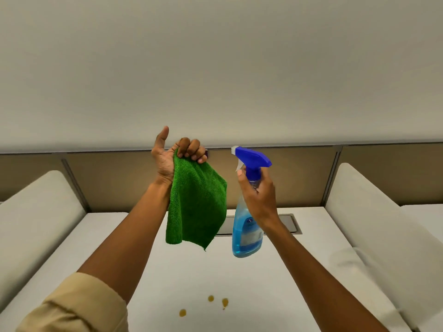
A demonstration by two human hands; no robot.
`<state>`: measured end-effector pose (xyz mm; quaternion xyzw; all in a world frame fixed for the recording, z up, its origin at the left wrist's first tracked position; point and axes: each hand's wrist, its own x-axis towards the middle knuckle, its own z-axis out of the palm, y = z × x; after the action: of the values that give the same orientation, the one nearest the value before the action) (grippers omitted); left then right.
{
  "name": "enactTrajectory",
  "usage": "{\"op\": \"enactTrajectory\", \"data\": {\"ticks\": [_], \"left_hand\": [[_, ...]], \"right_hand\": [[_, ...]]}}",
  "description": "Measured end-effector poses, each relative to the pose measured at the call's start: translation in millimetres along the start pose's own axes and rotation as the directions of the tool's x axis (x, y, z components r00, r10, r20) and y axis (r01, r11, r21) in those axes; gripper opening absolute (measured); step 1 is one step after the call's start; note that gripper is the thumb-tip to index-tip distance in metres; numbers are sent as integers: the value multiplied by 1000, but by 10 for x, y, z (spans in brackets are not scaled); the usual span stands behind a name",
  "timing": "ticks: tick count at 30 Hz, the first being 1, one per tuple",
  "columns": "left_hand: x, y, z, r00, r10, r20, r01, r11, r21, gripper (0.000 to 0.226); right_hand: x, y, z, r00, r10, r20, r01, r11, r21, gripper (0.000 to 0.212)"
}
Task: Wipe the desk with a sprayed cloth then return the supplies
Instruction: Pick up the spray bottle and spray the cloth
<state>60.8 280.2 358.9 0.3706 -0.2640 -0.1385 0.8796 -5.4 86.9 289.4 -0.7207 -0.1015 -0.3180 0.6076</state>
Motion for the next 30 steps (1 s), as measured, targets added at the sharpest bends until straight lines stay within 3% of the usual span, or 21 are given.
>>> {"op": "enactTrajectory", "data": {"ticks": [7,14,20,23,30], "left_hand": [[-348,677,-259,993,76,-86,-69,994,84,52],[-569,1086,-361,993,98,-58,-90,986,138,49],[-610,1171,-363,997,77,-3,-76,988,132,50],[-598,1136,-357,998,67,6,-68,992,111,50],[-511,1032,-310,997,73,-9,-72,994,87,49]], "right_hand": [[-394,-291,508,982,4,188,-35,986,165,10],[-635,-514,836,960,31,277,-85,979,183,29],[-679,-641,932,943,58,326,-142,960,242,33],[-665,-632,951,944,76,321,-154,962,226,22],[-676,-576,885,943,24,331,-89,979,182,19]]}}
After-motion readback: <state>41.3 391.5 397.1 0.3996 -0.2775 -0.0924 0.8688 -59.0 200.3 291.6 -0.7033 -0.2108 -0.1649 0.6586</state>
